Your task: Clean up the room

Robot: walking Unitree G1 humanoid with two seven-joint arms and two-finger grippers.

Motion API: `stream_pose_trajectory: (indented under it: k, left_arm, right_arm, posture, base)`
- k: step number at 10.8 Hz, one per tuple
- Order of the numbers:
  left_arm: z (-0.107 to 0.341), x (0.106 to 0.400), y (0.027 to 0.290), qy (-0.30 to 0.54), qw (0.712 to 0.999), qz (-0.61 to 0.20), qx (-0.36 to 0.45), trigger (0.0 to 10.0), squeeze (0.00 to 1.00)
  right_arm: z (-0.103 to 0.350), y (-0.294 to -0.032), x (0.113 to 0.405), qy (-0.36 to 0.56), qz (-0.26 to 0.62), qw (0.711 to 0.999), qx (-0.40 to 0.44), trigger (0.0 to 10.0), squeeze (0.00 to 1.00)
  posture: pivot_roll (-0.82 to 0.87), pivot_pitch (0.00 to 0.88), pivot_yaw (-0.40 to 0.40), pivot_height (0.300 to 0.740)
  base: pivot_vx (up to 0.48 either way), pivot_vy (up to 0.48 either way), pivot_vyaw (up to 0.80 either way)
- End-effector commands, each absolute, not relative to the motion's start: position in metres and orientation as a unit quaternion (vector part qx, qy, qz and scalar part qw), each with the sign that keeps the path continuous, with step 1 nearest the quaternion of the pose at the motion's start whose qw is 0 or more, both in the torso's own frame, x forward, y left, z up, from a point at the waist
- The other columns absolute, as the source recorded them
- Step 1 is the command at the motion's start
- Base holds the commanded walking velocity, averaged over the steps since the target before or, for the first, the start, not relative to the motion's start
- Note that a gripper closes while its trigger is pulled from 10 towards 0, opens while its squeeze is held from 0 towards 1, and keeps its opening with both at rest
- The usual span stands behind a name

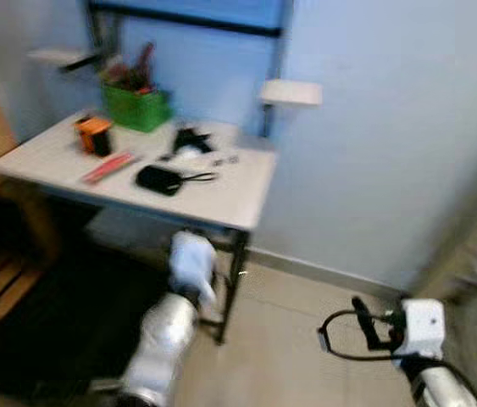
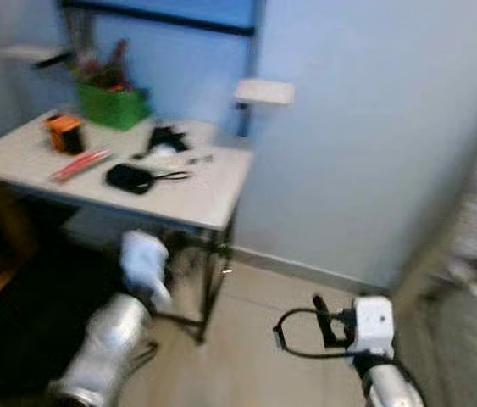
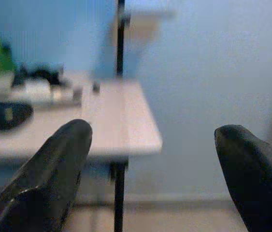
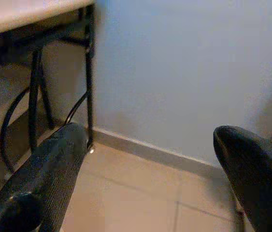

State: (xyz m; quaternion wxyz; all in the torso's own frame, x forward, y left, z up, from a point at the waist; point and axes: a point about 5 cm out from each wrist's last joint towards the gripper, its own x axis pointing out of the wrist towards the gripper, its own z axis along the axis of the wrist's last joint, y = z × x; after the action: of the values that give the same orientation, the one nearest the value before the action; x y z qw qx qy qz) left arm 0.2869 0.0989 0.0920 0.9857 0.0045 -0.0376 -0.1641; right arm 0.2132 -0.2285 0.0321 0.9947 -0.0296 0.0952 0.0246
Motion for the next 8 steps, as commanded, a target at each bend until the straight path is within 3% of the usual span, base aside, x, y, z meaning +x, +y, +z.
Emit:
stream_pose_trajectory:
  k: [1, 8]
  left_arm:
    - [0.087, 0.282, 0.097, -0.013, 0.984, -0.176, -0.003, 10.0, 0.00]
    - [0.081, 0.285, 0.125, 0.058, 0.993, -0.102, 0.013, 10.0, 0.00]
  right_arm:
    - [0.038, -0.230, 0.215, 0.092, 0.030, 0.995, -0.029, 10.0, 0.00]
    - [0.042, -0.208, 0.240, 0.086, 0.048, 0.995, -0.004, 10.0, 0.00]
  posture:
    - [0.16, 0.000, -0.066, 0.740]
    - [0.19, 0.000, -0.037, 0.740]
  base:
    - [0.000, 0.000, 0.00]
    - [0.000, 0.000, 0.00]
